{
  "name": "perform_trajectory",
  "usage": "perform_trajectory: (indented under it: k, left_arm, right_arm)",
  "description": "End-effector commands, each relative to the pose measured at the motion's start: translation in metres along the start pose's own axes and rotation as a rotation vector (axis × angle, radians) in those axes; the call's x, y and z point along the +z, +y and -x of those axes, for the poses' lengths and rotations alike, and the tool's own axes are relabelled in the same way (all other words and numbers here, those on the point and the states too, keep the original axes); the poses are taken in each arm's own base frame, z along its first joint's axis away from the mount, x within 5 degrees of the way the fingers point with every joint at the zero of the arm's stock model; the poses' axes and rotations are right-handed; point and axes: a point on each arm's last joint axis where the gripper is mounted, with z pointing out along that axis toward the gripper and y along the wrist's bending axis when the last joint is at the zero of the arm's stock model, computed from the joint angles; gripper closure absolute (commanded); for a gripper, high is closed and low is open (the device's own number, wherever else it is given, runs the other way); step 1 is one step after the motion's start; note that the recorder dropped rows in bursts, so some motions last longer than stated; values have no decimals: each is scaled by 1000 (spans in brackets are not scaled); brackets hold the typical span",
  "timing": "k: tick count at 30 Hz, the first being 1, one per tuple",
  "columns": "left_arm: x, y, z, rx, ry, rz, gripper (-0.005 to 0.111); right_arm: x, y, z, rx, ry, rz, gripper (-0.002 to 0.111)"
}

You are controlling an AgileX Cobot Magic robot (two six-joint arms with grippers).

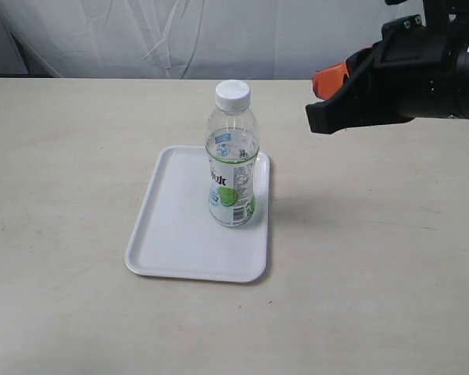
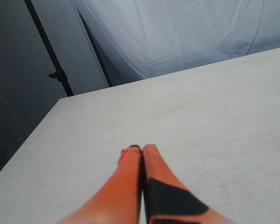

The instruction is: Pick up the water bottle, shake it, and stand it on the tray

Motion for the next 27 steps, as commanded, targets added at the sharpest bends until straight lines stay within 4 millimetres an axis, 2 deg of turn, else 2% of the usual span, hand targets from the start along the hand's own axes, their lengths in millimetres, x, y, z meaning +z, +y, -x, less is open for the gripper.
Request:
perform_trajectory:
  k: [1,4,7,12,14,16,18,21,24,27]
  left_arm:
    - [0,0,-1,-2,0,2,107]
    - [0,0,-1,-2,0,2,107]
    - [0,0,-1,-2,0,2,107]
    - [0,0,-1,-2,0,2,107]
    - [0,0,-1,-2,0,2,107]
    - [0,0,-1,-2,0,2,107]
    - [0,0,-1,-2,0,2,107]
    - [0,0,-1,-2,0,2,107]
    - [0,0,-1,-2,0,2,107]
    - [0,0,-1,-2,0,2,107]
  right_arm:
    - [-3,-1,2,-2,-10,-3,109]
    - [-5,2,3,-10,-20,3,109]
    - [-18,3,8,-39,-65,-4,109]
    - [-61,-4,18,-42,-211,-80,109]
    - [-82,-14,13,11,-267,-150,109]
    - [-105,-23,0,77,-324,-240,109]
    - [-129,-28,-22,168,-405,-356,109]
    - [-150,-25,-58,220,-476,-513,109]
    - [-156,-17,-86,220,-488,-578,109]
    - [-152,-10,-110,225,-486,-594,109]
